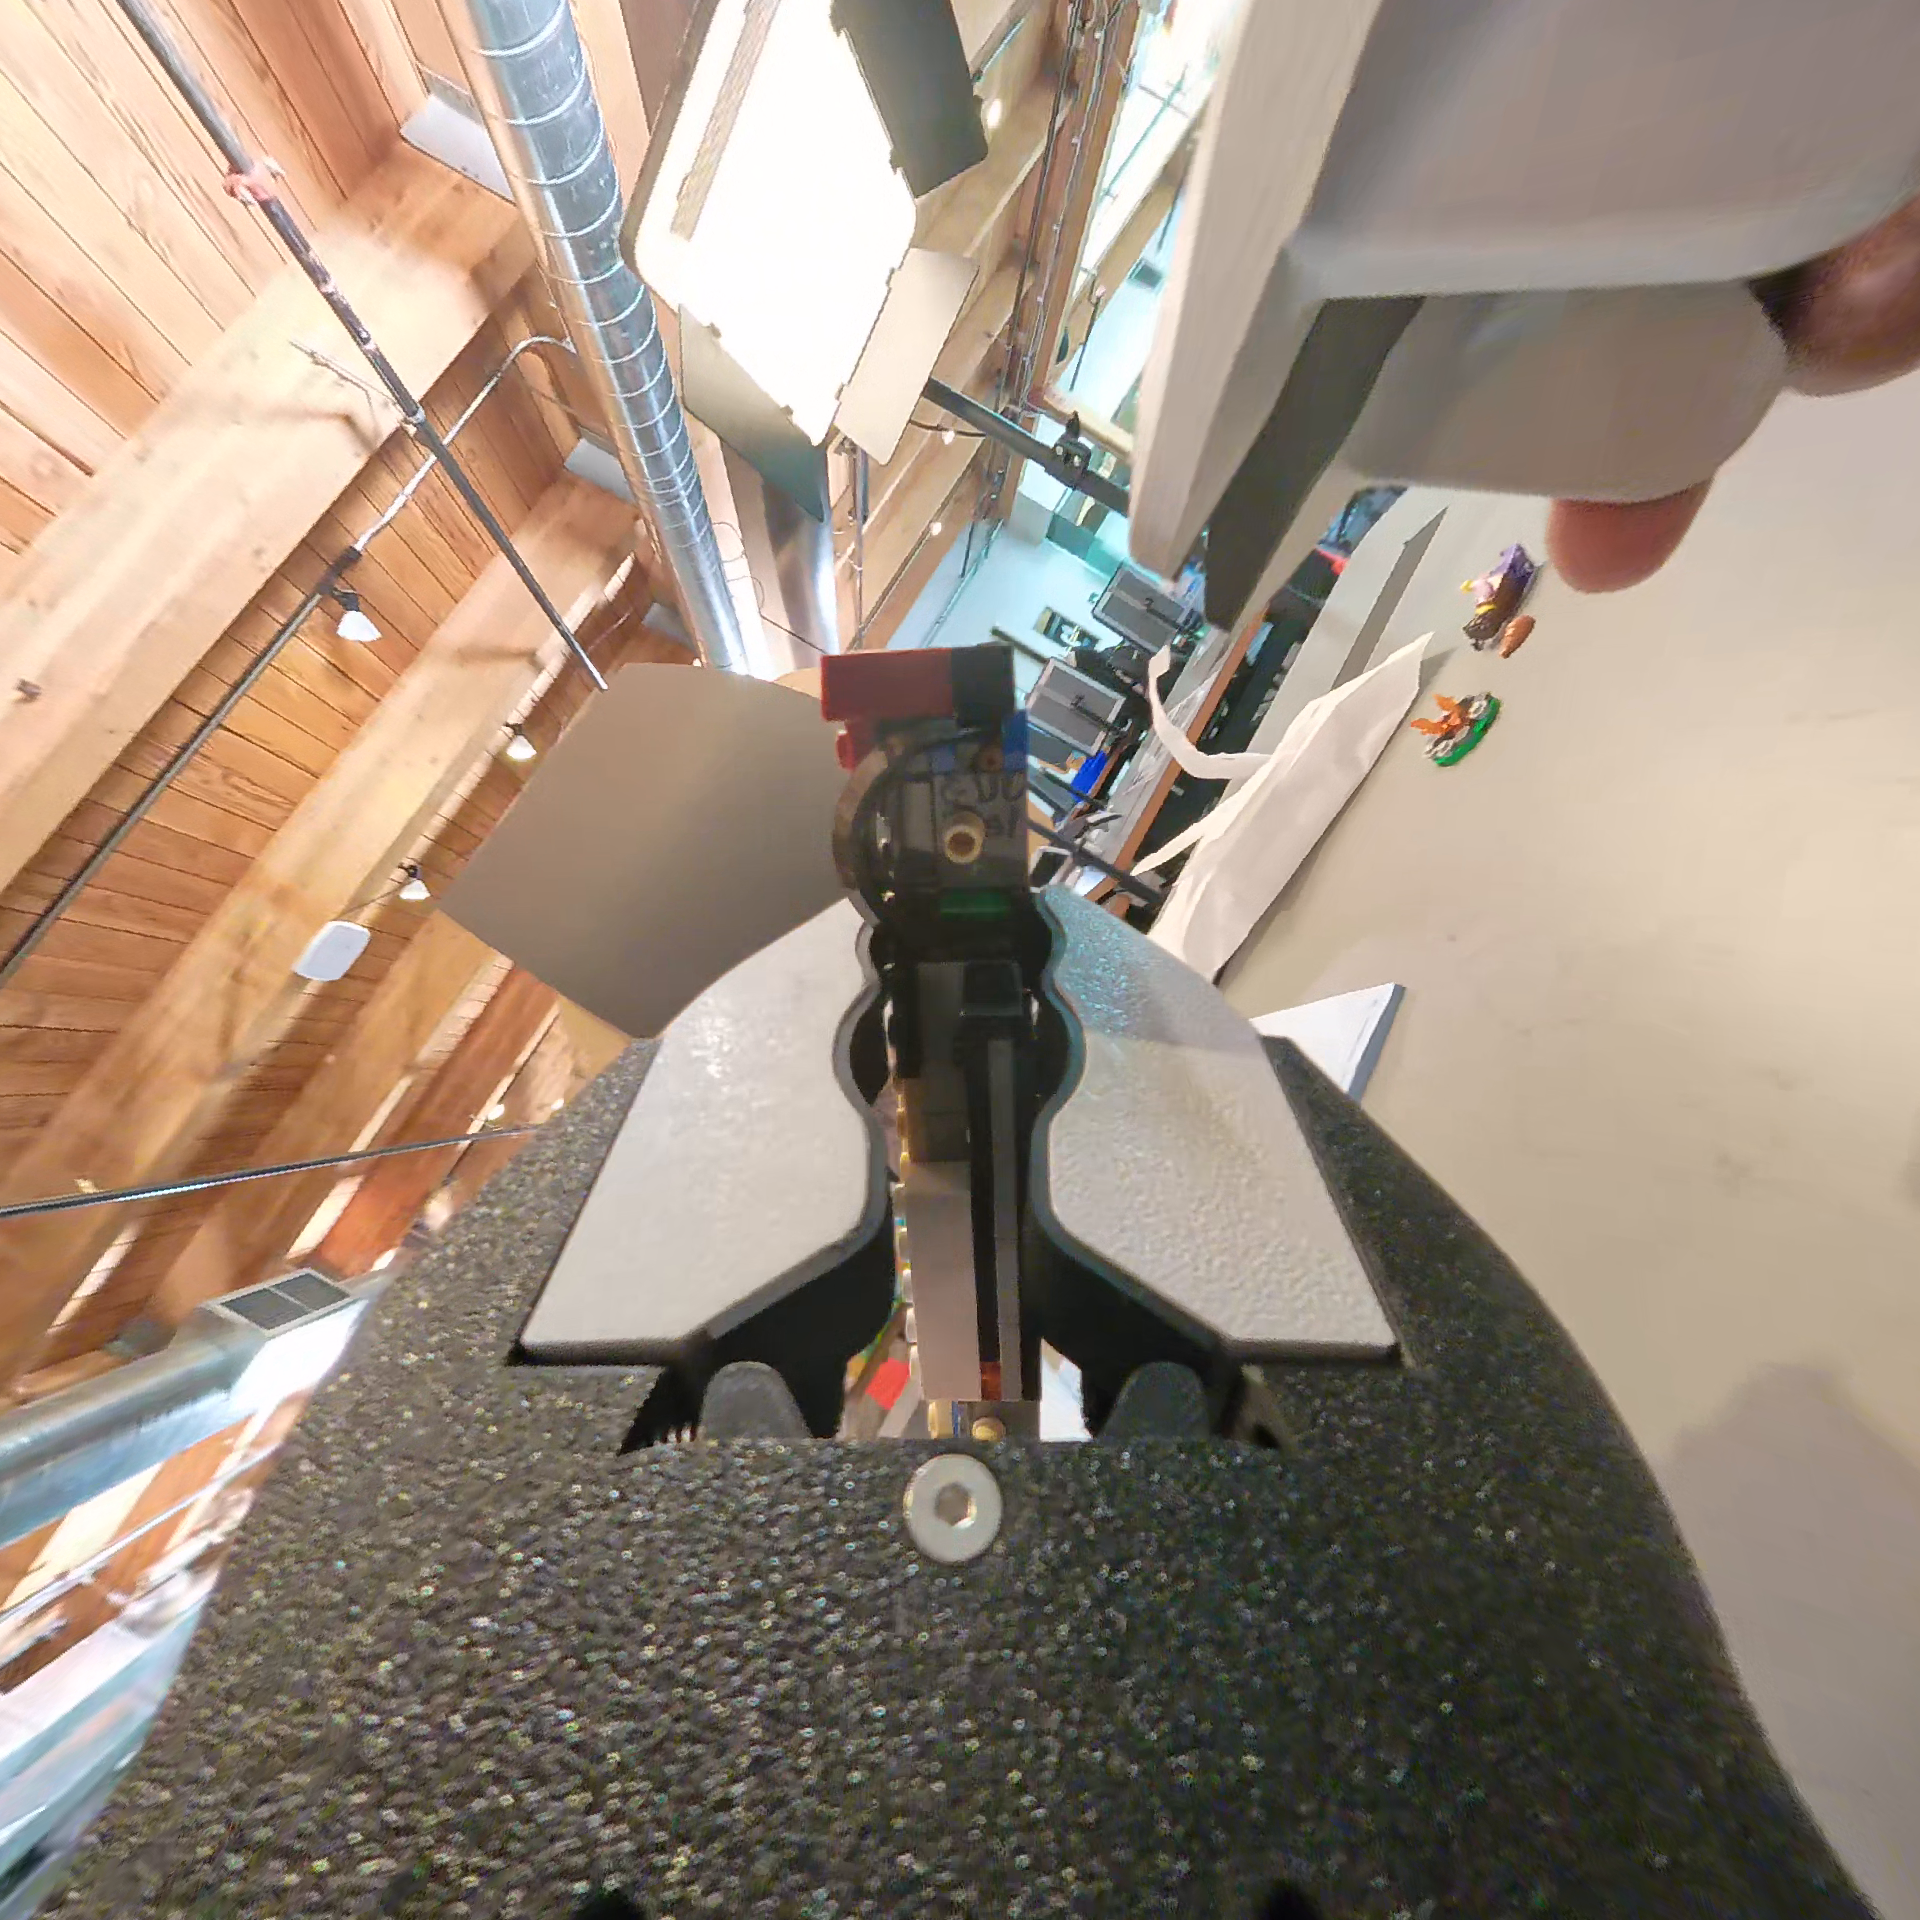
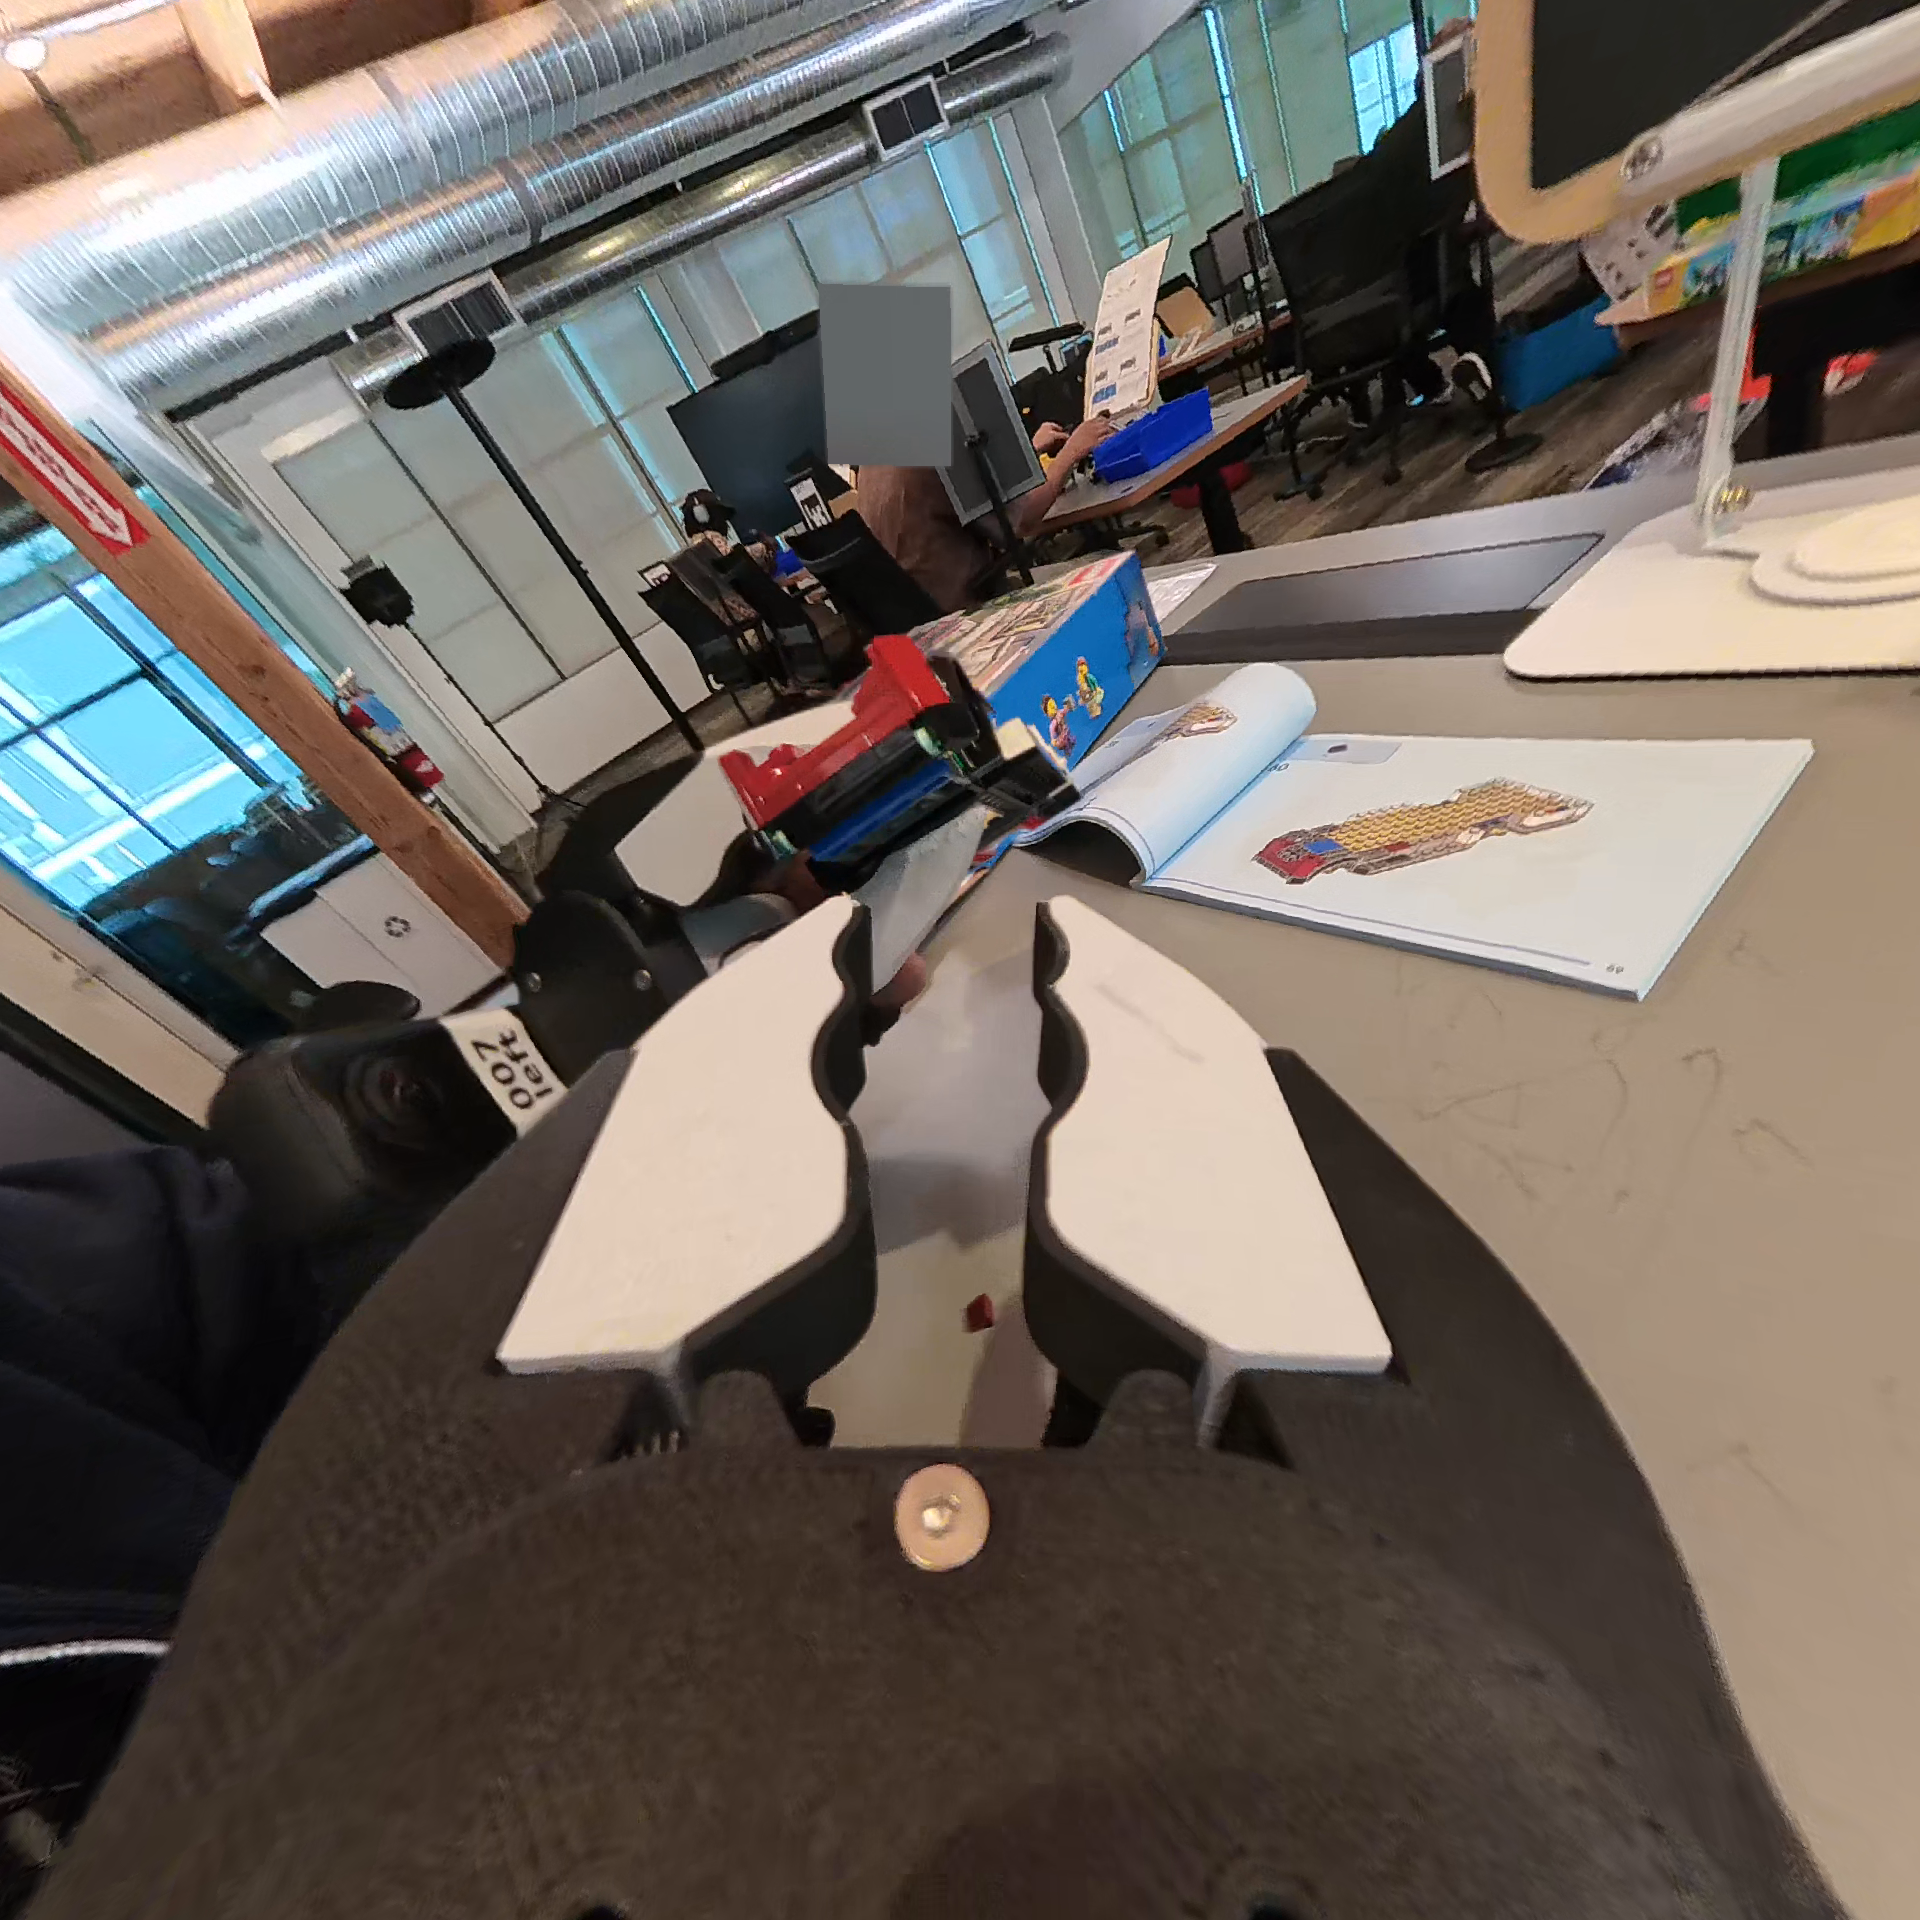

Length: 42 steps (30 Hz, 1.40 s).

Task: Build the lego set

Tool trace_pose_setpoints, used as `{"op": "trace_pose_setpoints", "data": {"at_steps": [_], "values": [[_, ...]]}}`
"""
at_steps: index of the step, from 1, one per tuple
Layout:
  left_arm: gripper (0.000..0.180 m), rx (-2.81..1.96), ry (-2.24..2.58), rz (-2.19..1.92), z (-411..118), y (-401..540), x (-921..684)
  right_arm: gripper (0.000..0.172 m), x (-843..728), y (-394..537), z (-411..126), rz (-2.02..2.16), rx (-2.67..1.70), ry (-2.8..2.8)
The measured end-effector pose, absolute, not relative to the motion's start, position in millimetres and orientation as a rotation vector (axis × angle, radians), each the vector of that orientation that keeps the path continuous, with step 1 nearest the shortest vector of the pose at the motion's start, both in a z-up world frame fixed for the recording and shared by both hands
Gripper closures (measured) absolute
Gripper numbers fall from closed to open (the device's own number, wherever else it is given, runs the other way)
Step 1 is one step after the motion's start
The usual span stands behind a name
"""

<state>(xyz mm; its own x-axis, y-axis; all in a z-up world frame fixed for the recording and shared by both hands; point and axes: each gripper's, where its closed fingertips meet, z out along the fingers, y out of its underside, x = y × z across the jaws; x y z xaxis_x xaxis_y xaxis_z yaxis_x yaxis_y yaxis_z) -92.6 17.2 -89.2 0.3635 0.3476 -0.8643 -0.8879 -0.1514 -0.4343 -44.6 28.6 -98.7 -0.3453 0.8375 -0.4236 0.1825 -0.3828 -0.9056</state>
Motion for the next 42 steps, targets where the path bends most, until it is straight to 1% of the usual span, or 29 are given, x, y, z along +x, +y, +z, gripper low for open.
{"op": "trace_pose_setpoints", "data": {"at_steps": [5,12,16,20,22,25,28,33,42], "values": [[0.156,-1.324,0.552,1.086,-90.2,19.1,-91.7,0.142,-41.2,30.3,-90.7,1.543,-1.115,-1.432],[0.157,-1.362,0.64,1.007,-95.8,22.6,-84.2,0.142,-35.0,30.7,-81.0,0.936,-0.517,-1.589],[0.157,-1.369,0.685,0.995,-100.8,21.8,-84.4,0.146,-29.8,14.6,-87.8,0.891,-0.315,-1.689],[0.156,-1.434,0.783,0.987,-117.9,20.6,-90.8,0.156,-27.7,4.0,-143.3,0.935,-0.382,-2.053],[0.156,-1.474,0.84,0.983,-129.1,19.4,-93.7,0.156,-21.7,-4.3,-169.3,1.009,-0.438,-2.221],[0.156,-1.504,0.868,0.98,-135.8,19.2,-96.6,0.154,-22.7,-13.7,-191.8,1.093,-0.459,-2.342],[0.156,-1.516,0.892,0.976,-139.6,19.1,-96.9,0.153,-26.7,-21.0,-205.7,1.14,-0.451,-2.451],[0.156,-1.524,0.882,0.974,-139.8,19.0,-99.6,0.153,-34.2,-22.1,-225.5,1.04,-0.422,-2.546],[0.156,-1.525,0.863,0.992,-137.7,19.4,-102.5,0.153,-49.3,-27.3,-234.7,0.936,-0.42,-2.512]]}}
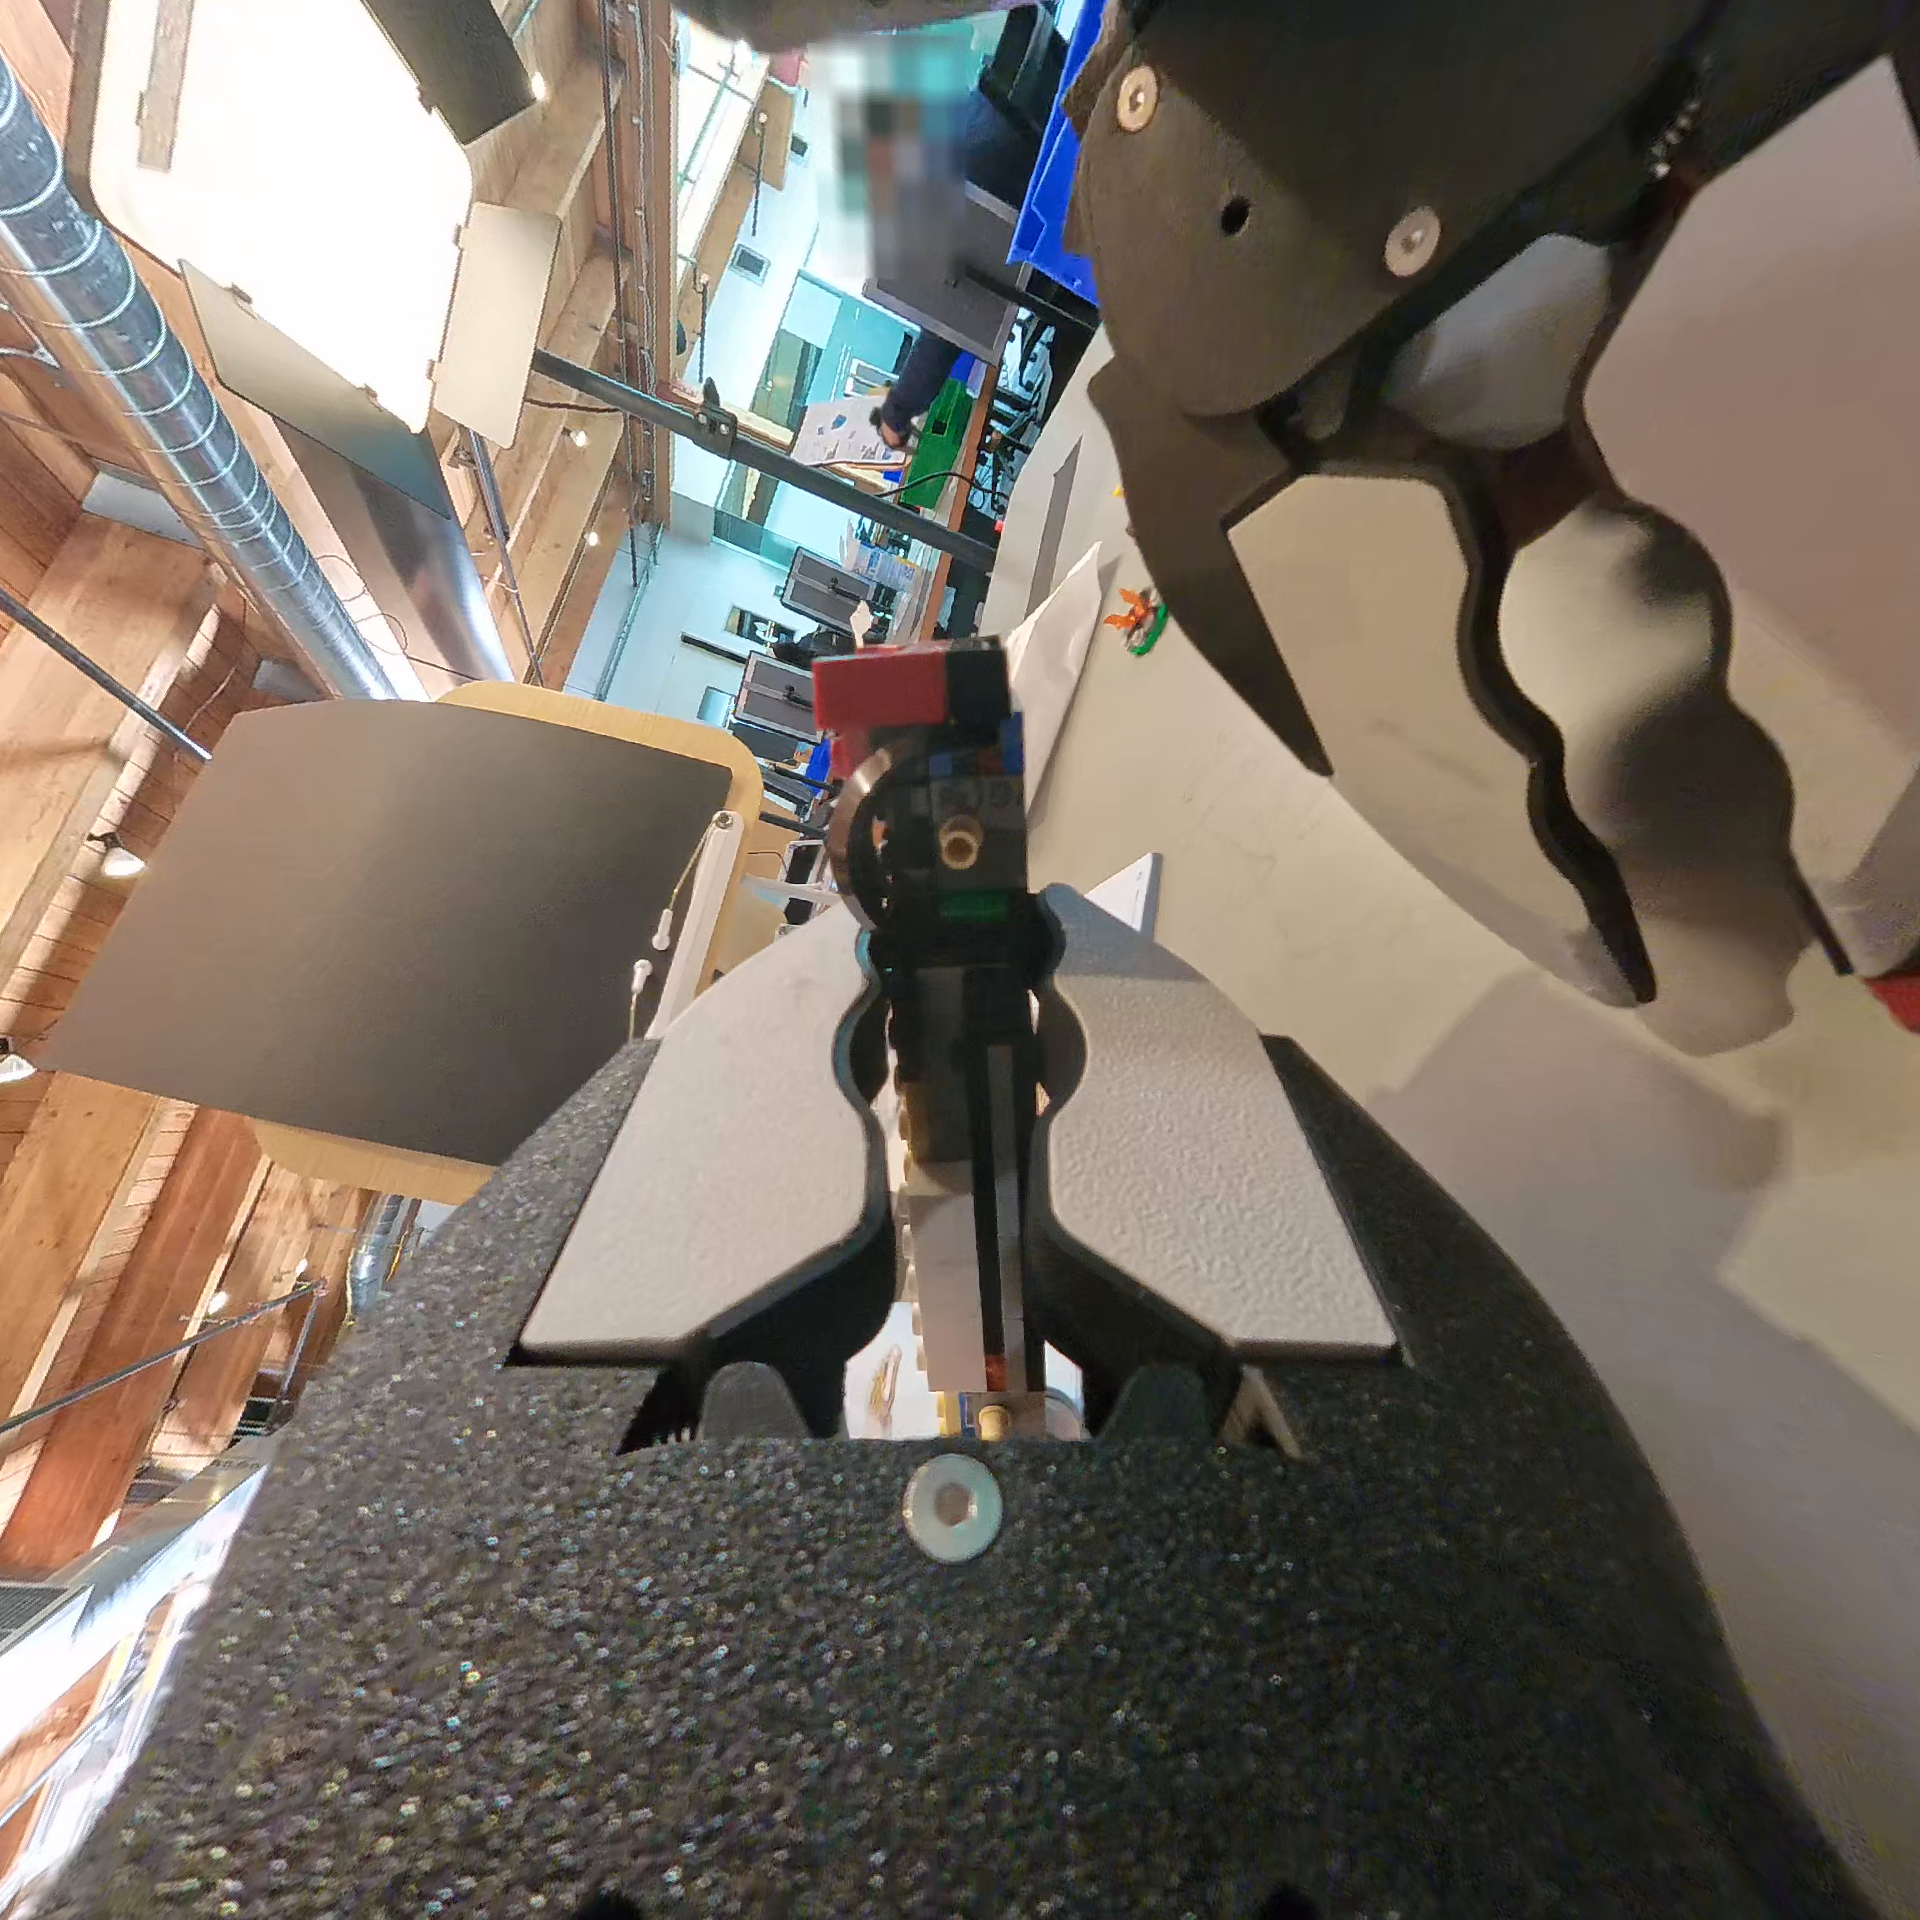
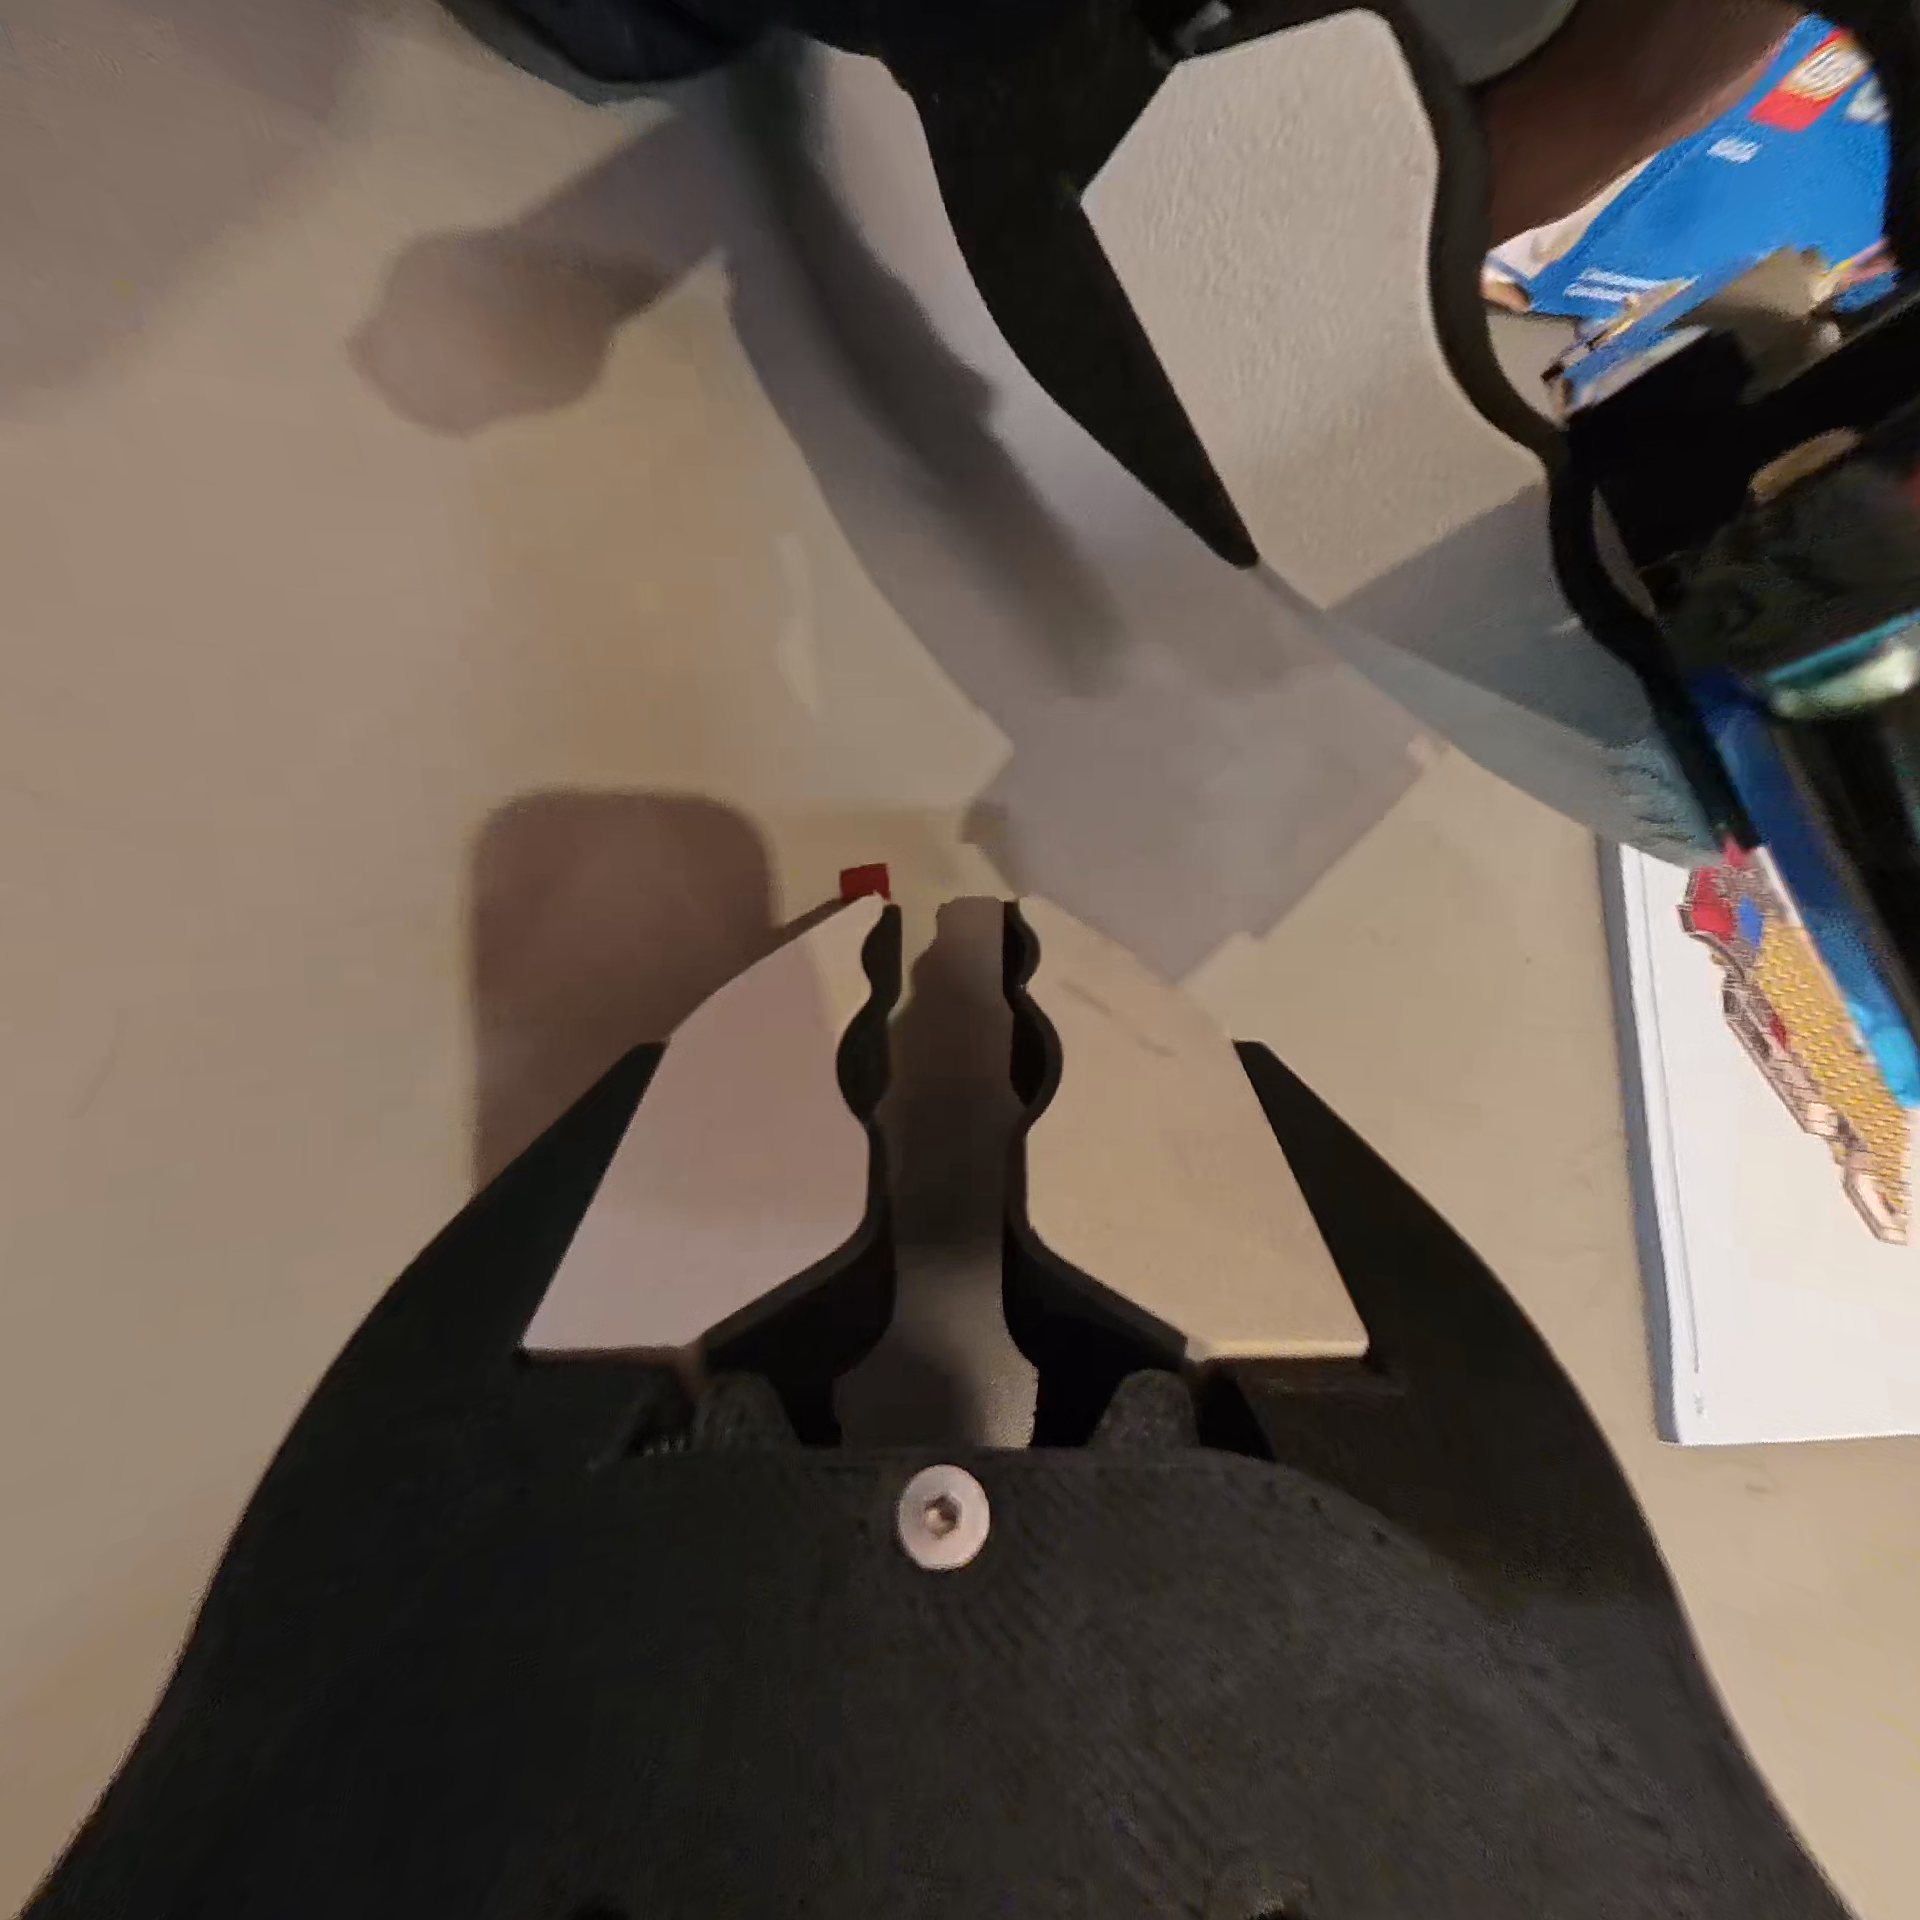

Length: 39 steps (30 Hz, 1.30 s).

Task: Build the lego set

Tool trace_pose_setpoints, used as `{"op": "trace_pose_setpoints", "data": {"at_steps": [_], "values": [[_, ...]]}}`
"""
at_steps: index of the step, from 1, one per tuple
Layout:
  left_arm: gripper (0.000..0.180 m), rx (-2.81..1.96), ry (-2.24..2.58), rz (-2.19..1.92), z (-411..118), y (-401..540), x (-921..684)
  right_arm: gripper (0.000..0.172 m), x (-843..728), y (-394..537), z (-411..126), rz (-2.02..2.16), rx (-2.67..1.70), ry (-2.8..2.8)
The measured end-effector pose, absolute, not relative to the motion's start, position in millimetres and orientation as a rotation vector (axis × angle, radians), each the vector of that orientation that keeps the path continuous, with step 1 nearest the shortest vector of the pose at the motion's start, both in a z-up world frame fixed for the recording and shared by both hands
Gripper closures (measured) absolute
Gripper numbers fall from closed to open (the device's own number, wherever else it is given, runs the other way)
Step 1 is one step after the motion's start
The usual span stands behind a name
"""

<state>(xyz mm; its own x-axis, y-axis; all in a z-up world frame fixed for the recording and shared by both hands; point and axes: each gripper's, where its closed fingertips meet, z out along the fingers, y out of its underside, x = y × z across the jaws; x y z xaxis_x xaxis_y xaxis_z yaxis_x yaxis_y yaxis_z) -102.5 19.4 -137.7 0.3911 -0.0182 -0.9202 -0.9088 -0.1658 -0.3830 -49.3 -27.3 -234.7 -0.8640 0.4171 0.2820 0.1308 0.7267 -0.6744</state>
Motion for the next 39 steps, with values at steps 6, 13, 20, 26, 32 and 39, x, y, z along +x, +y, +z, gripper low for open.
{"op": "trace_pose_setpoints", "data": {"at_steps": [6,13,20,26,32,39], "values": [[0.156,-1.526,0.831,1.025,-132.5,17.5,-109.2,0.154,-59.5,-33.3,-231.8,0.902,-0.432,-2.455],[0.156,-1.518,0.834,1.048,-129.7,15.9,-110.0,0.156,-43.4,-34.0,-226.6,1.001,-0.516,-2.502],[0.156,-1.518,0.853,1.049,-132.3,16.7,-106.9,0.155,-36.5,-38.4,-237.7,0.943,-0.645,-2.577],[0.156,-1.523,0.855,1.043,-134.1,17.1,-106.6,0.16,-42.2,-33.8,-240.8,0.931,-0.666,-2.561],[0.156,-1.53,0.864,1.033,-136.8,17.6,-105.5,0.162,-42.9,-30.7,-239.2,0.973,-0.62,-2.554],[0.156,-1.532,0.878,1.016,-138.6,17.9,-102.3,0.152,-44.6,-31.5,-236.5,1.055,-0.412,-2.602]]}}
